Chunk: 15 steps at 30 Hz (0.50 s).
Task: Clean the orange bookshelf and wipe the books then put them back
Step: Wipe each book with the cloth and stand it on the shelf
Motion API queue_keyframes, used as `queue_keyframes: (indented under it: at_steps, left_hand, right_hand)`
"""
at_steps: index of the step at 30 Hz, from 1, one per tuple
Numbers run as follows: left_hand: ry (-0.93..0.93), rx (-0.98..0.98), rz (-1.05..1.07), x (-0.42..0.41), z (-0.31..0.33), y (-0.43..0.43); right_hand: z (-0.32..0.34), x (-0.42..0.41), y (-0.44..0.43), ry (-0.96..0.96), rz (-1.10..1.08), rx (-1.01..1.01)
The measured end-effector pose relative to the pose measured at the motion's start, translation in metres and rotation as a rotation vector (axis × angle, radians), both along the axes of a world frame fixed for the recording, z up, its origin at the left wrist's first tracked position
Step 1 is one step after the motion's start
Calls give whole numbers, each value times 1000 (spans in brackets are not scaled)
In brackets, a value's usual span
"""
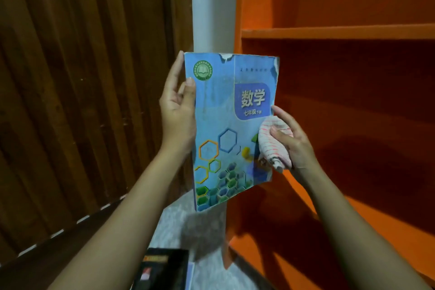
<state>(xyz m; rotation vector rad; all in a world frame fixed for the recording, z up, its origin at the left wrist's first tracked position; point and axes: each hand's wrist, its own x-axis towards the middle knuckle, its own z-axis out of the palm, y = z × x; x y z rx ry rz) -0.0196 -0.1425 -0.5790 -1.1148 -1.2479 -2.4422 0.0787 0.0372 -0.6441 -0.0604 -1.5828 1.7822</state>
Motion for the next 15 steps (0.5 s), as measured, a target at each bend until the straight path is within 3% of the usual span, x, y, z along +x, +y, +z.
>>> queue_keyframes:
  at_steps: [5, 9, 15]
  left_hand:
    - [38, -78, 63, -13, -18, 55]
    - [106, -194, 125, -21, -31, 83]
    - [199, -202, 105, -35, -39, 99]
  right_hand:
    - [-12, -19, 44, -4, -195, 54]
    - [-21, -42, 67, 74, -219, -1]
    - [-38, -61, 84, 113, -287, -19]
